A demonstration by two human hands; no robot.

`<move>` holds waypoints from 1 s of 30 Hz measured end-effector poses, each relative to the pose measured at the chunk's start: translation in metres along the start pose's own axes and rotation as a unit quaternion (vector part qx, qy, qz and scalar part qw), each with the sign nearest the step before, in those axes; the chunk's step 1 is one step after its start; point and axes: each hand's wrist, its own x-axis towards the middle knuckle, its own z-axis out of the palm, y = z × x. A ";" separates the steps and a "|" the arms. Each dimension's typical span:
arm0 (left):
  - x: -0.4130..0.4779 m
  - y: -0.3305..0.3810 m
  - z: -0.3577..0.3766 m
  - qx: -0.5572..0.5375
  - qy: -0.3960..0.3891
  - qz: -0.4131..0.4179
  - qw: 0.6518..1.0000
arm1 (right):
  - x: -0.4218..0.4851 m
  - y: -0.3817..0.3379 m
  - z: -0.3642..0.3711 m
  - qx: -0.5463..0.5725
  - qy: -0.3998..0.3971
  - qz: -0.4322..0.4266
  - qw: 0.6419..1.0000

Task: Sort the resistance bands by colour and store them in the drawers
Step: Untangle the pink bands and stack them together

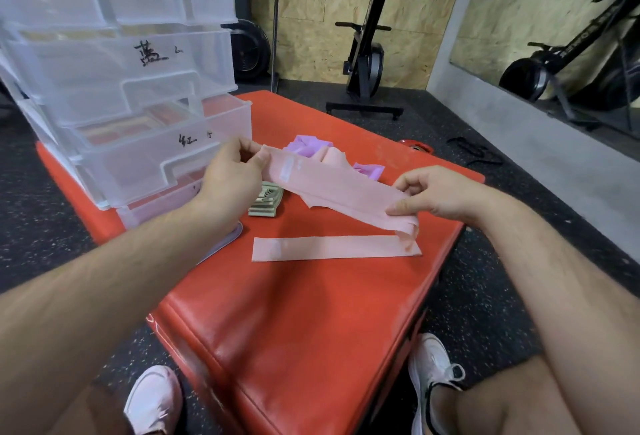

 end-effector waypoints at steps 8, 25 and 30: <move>-0.003 -0.018 -0.008 0.021 0.021 -0.032 0.999 | -0.006 0.033 -0.013 -0.113 -0.018 0.064 0.991; -0.020 -0.082 0.007 0.203 -0.033 -0.068 0.976 | 0.020 0.072 0.011 0.029 0.038 0.129 0.990; -0.026 -0.088 0.007 0.271 -0.057 -0.056 0.959 | 0.025 0.084 0.020 -0.037 0.040 0.150 0.987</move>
